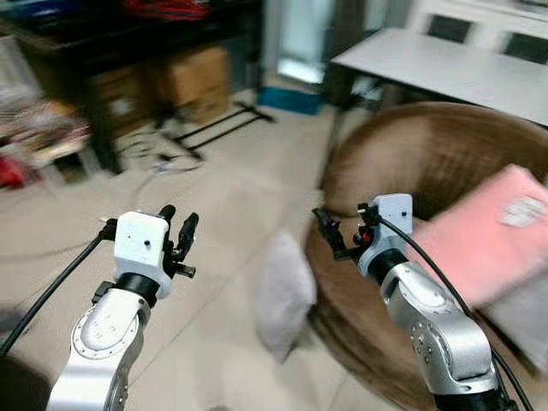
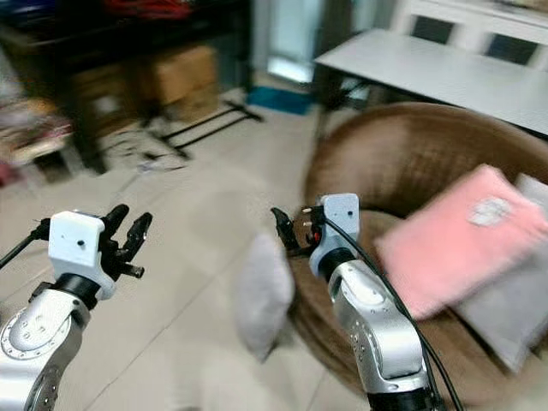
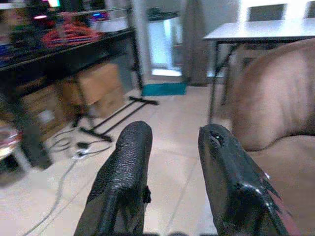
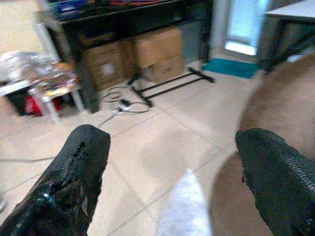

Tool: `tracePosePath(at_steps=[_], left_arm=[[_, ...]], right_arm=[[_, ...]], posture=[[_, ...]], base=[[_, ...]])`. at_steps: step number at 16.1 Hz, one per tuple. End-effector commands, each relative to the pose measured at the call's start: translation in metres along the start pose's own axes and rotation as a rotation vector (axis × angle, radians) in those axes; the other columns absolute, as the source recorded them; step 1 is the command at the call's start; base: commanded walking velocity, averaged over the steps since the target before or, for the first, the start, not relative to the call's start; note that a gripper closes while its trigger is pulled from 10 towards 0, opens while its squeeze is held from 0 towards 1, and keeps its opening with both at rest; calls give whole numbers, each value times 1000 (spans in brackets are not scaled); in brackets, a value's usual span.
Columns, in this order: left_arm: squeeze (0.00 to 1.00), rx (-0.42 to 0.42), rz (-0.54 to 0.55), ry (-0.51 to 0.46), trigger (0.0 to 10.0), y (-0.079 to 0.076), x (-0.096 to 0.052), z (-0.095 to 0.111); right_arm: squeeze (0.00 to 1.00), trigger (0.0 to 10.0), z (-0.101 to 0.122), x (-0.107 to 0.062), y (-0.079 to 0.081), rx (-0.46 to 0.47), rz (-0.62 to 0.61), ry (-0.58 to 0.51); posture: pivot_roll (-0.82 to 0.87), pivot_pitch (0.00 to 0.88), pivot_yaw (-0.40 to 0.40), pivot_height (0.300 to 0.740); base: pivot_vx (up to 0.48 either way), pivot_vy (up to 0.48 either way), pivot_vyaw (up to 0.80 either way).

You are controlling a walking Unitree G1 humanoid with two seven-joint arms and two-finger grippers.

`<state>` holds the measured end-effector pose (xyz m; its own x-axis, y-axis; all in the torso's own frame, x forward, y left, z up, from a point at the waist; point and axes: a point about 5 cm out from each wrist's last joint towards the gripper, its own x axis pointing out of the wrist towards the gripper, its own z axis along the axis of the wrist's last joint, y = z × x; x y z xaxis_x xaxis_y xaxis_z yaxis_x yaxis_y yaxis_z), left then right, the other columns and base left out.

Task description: Move the pillow to the sofa from floor

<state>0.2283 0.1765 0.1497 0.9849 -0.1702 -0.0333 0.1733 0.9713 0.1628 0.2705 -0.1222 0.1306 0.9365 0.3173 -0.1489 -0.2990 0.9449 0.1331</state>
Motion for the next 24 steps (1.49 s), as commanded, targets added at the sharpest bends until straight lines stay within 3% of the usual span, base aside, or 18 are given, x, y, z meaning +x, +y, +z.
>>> tracePosePath(at_steps=[1, 5, 11, 13, 16, 24], left_arm=[[0, -4, 12, -3, 10000, 2, 1, 1], [0, -7, 15, -3, 10000, 3, 2, -1], [0, -3, 8, -1, 10000, 3, 2, -2], [0, 0, 6, -1, 10000, 4, 1, -2], [0, 9, 4, 0, 10000, 4, 1, -2], [0, 18, -4, 3, 10000, 5, 2, -3]], right_arm=[[0, 10000, 3, 1, 1, -11, 1, 0], [0, 10000, 5, 0, -9, -7, -60, -12], [0, 10000, 5, -1, -6, -49, -31, -8], [0, 10000, 4, -2, -3, -60, -13, -3], [0, 10000, 2, -1, -10, -23, -80, -1], [0, 10000, 2, 1, -12, -29, -82, -8]], posture=[[-33, 0, 3, 740], [-37, 0, 9, 740], [-33, 0, 10, 740], [-30, 0, 11, 740], [-23, 0, 11, 740], [-21, 0, 17, 740]], base=[[277, 0, 800], [299, 0, 0], [320, 0, 0], [345, 0, 800], [349, 0, 0], [350, 0, 0]])
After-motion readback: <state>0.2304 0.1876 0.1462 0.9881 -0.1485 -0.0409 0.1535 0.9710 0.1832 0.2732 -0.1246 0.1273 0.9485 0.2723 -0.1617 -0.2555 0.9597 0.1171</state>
